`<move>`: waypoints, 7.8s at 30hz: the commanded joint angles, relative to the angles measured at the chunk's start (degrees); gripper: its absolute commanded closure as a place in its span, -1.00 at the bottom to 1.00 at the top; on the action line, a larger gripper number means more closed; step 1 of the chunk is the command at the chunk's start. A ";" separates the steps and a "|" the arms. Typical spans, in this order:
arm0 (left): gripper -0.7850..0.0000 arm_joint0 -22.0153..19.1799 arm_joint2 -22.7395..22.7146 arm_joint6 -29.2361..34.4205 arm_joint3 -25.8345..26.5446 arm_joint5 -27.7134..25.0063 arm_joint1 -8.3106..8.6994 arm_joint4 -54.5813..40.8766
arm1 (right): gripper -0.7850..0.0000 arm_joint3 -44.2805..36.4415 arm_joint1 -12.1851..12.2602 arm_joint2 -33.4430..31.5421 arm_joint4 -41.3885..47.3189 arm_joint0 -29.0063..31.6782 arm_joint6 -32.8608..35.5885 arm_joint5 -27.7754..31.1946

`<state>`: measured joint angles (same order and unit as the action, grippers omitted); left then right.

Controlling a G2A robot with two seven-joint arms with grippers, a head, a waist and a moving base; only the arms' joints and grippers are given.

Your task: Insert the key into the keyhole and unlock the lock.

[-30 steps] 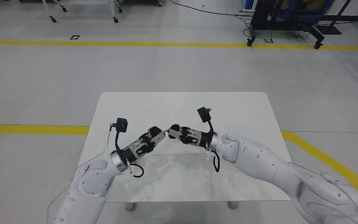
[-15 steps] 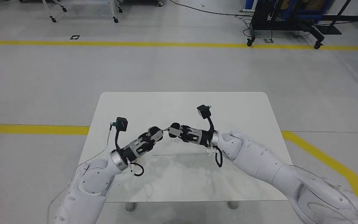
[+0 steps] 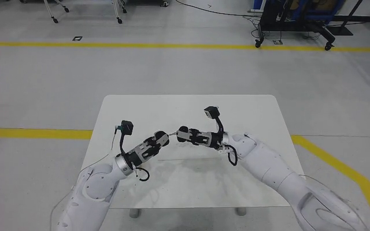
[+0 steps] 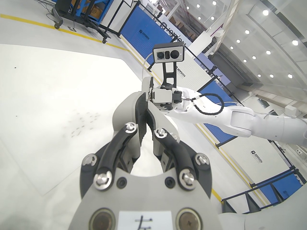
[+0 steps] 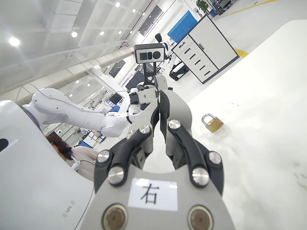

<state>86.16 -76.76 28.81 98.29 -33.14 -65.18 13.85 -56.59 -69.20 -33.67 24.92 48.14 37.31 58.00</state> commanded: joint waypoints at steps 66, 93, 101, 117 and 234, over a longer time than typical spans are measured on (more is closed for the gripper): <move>1.00 -0.31 -0.27 0.74 0.00 0.75 1.70 -3.16 | -1.00 3.42 -4.85 -4.31 0.77 1.61 8.99 0.00; 1.00 -1.65 0.98 14.86 -0.05 -0.09 2.98 -7.22 | 0.14 -10.09 1.80 -14.64 -10.66 8.60 14.35 -5.48; 1.00 -2.21 2.38 14.78 -0.27 -0.04 3.11 -6.38 | 0.33 -10.95 1.66 -13.19 -10.23 8.40 16.12 -8.20; 1.00 -2.61 3.38 14.48 -0.43 -0.37 3.56 -6.57 | 1.00 -8.57 0.96 -11.35 -8.14 6.62 17.90 -9.28; 1.00 1.73 -3.05 7.35 -2.86 18.51 2.67 18.46 | 1.00 -14.88 8.91 -25.80 -11.10 17.67 1.29 -4.35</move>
<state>89.09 -79.82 33.68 97.33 -14.05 -62.31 44.72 -71.59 -59.88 -60.29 14.17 66.22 40.45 54.08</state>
